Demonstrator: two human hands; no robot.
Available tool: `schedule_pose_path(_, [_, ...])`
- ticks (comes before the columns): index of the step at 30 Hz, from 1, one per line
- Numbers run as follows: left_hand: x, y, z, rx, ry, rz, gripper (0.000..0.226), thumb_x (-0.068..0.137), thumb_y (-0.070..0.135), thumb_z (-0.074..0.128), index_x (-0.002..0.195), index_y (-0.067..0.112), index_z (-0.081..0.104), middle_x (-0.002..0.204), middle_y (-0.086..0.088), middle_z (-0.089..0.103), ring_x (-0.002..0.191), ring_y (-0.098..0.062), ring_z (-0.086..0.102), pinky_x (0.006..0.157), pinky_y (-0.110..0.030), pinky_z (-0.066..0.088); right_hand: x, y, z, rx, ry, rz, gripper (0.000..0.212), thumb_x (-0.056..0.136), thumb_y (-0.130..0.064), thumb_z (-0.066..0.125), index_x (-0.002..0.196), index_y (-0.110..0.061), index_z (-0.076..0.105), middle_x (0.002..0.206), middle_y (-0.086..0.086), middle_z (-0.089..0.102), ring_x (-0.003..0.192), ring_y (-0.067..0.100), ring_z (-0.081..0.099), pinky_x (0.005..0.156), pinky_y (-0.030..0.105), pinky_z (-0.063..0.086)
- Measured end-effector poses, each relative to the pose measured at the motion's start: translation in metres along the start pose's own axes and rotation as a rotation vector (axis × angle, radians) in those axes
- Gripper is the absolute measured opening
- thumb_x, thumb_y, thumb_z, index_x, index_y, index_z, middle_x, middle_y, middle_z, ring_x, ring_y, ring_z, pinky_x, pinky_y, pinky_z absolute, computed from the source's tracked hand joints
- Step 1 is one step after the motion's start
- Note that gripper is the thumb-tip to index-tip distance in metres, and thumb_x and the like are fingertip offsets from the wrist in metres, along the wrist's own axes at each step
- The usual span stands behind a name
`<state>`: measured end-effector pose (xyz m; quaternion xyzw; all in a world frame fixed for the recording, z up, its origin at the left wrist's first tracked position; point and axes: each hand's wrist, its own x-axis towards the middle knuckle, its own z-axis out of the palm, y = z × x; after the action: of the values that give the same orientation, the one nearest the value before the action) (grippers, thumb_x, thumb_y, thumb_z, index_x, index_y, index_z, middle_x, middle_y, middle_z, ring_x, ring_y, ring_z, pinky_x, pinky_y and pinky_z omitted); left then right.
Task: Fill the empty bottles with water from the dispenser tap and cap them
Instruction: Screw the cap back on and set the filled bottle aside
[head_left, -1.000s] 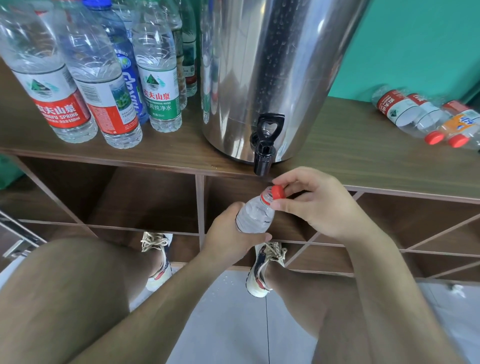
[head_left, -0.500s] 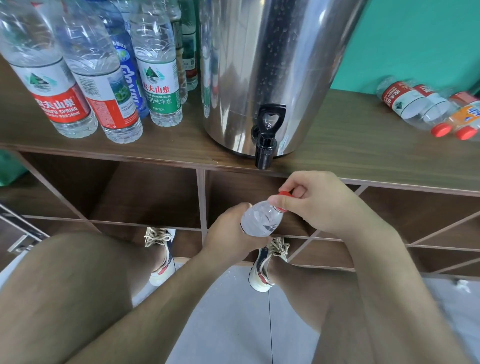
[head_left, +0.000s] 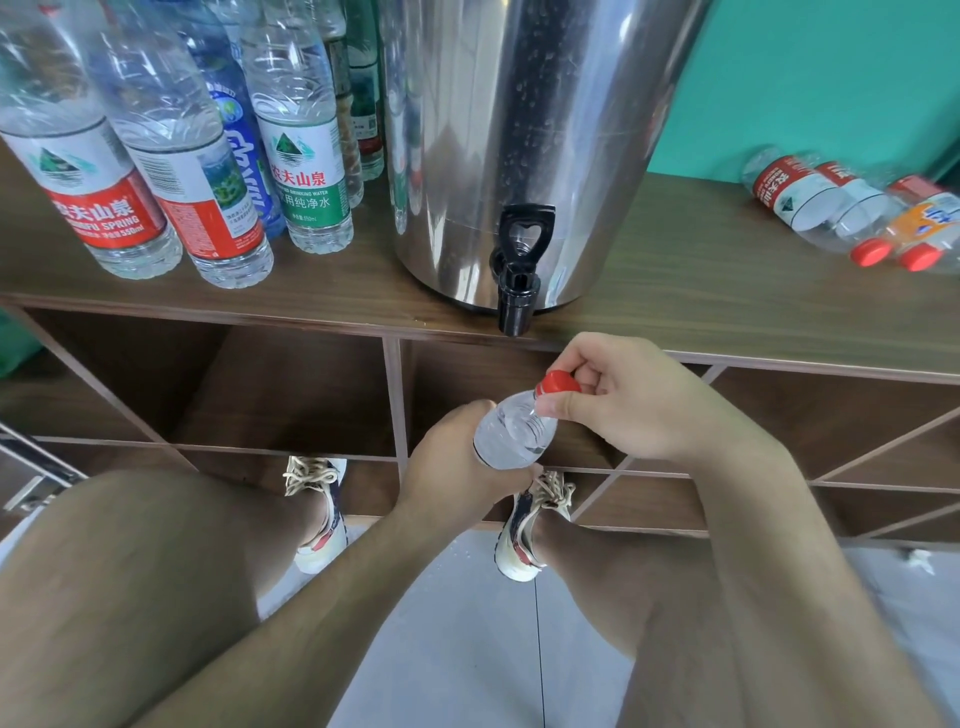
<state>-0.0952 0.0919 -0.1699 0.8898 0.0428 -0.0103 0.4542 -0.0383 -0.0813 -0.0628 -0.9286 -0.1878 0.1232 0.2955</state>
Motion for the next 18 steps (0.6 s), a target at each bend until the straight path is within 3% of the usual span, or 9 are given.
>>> schedule_pose_path(6, [-0.005,0.010,-0.006,-0.097,-0.011,0.010,0.043,0.074,0.042,0.088,0.108,0.029,0.064,0.094,0.011,0.069,0.089,-0.013,0.067,0.084,-0.035,0.060,-0.010,0.001,-0.008,0.098,0.062,-0.085,0.015,0.091,-0.043,0.074,0.098,-0.030,0.070,0.082,0.000,0.063,0.065,0.003,0.046,0.064,0.019,0.041])
schedule_pose_path(10, [-0.017,0.014,-0.009,-0.187,-0.030,0.031,0.039,0.071,0.038,0.089,0.102,0.031,0.067,0.089,0.011,0.071,0.086,-0.012,0.069,0.082,-0.038,0.061,-0.028,-0.004,-0.017,0.098,0.035,-0.118,0.006,0.094,-0.036,0.073,0.098,-0.032,0.071,0.091,0.001,0.070,0.081,0.025,0.061,0.084,0.043,0.054])
schedule_pose_path(12, [-0.022,0.015,-0.011,-0.208,-0.050,0.046,0.037,0.070,0.039,0.090,0.100,0.031,0.069,0.088,0.011,0.071,0.085,-0.011,0.069,0.081,-0.039,0.061,-0.038,-0.007,-0.020,0.063,-0.001,-0.144,0.005,0.095,-0.031,0.072,0.100,-0.032,0.070,0.089,0.003,0.070,0.085,0.030,0.063,0.085,0.051,0.054])
schedule_pose_path(15, [-0.032,0.023,-0.014,-0.235,-0.120,0.106,0.036,0.072,0.032,0.091,0.101,0.025,0.071,0.088,0.008,0.073,0.086,-0.015,0.069,0.084,-0.041,0.060,-0.055,-0.012,-0.032,-0.008,-0.035,-0.172,0.007,0.097,-0.025,0.072,0.103,-0.028,0.069,0.086,0.005,0.068,0.082,0.029,0.062,0.083,0.051,0.053])
schedule_pose_path(18, [-0.043,0.034,-0.020,-0.376,-0.180,0.144,0.038,0.068,0.026,0.095,0.100,0.027,0.073,0.090,0.007,0.075,0.087,-0.015,0.072,0.080,-0.040,0.062,-0.070,-0.022,-0.052,-0.167,-0.052,-0.213,0.009,0.098,-0.023,0.069,0.107,-0.024,0.068,0.083,0.000,0.064,0.076,0.016,0.056,0.075,0.041,0.050])
